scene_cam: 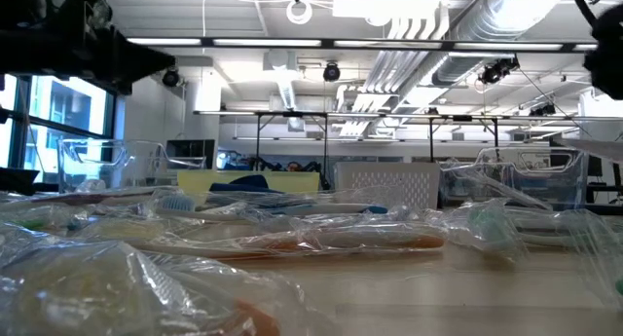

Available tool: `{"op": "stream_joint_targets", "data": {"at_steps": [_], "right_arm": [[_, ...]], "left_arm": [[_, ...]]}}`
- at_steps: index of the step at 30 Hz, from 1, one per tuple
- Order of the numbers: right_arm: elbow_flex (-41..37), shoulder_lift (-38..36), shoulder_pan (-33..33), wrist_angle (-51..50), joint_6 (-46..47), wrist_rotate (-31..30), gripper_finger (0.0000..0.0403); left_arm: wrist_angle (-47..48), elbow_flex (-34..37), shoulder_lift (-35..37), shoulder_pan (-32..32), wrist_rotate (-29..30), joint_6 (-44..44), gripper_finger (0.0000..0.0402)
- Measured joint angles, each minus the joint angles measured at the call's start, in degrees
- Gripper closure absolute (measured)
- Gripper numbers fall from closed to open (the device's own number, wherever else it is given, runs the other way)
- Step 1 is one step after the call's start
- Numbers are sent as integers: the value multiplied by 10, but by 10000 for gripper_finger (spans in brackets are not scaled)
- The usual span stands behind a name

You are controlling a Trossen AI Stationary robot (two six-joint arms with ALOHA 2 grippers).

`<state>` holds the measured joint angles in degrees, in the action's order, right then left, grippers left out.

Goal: Pick & Place Toothbrushes
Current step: Put the orange toothbrush into left transparent bin

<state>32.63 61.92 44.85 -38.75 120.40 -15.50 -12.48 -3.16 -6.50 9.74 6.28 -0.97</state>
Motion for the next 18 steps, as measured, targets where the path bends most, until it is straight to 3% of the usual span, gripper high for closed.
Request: {"op": "stream_joint_targets", "data": {"at_steps": [4,10,18], "right_arm": [[0,-10,-26,36,-76,-66,397],[1,-11,-103,106,-219,-77,397],[1,-11,-205,250,-420,-100,397]], "left_arm": [[-28,0,0,0,-9,40,384],[-18,-1,-12,0,-61,105,385],[34,-79,-78,0,-62,55,385]]}}
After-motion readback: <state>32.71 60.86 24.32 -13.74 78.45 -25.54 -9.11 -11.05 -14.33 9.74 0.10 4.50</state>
